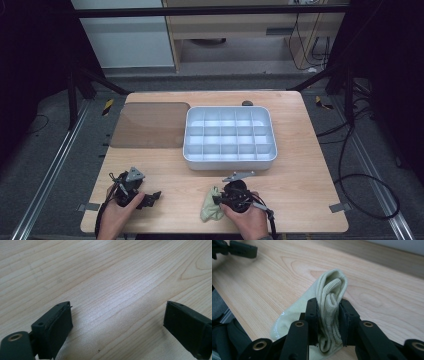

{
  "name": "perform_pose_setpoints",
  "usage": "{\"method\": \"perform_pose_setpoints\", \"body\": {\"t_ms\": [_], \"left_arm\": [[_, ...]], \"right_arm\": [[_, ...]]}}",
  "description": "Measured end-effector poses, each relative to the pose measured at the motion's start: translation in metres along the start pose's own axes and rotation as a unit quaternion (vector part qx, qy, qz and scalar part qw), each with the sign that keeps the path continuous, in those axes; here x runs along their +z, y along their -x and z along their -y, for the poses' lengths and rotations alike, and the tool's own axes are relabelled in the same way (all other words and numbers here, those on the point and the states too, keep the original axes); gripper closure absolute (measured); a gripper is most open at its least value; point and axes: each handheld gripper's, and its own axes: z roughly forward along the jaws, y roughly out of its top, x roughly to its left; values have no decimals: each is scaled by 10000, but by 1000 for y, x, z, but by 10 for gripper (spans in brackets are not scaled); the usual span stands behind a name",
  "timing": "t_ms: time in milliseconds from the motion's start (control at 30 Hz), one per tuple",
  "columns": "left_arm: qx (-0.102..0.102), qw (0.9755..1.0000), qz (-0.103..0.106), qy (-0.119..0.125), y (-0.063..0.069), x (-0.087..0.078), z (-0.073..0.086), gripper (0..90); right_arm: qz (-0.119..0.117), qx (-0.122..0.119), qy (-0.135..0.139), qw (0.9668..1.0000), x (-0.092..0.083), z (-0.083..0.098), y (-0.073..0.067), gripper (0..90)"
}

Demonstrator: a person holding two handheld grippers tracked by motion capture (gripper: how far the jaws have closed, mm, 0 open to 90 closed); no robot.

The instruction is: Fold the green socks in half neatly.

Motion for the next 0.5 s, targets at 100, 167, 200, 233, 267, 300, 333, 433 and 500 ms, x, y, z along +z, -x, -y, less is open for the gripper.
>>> {"method": "perform_pose_setpoints", "body": {"t_ms": [100,167,200,233,267,300,333,433,500], "left_arm": [[-39,10000,19,6,-1,0,0,51],[-45,10000,-7,0,-1,1,0,42],[-48,10000,-18,0,-1,1,1,41],[-47,10000,-22,2,-1,1,1,40],[-50,10000,-29,3,-1,1,1,40],[-53,10000,-47,10,-1,1,1,39],[-47,10000,-62,8,-1,1,1,37],[-38,10000,-50,13,-1,2,1,29],[-21,10000,-66,4,0,2,1,28]], "right_arm": [[43,33,96,9999,-10,-1,5,721],[88,86,154,9998,-18,-2,10,721],[101,110,187,9997,-22,-2,12,721],[132,107,224,9996,-26,-3,15,721],[170,128,259,9994,-30,-4,18,721],[201,140,296,9993,-35,-5,20,720],[229,140,335,9991,-40,-6,22,720],[331,138,459,9983,-54,-12,28,720],[432,90,503,9978,-64,-16,31,721]]}}
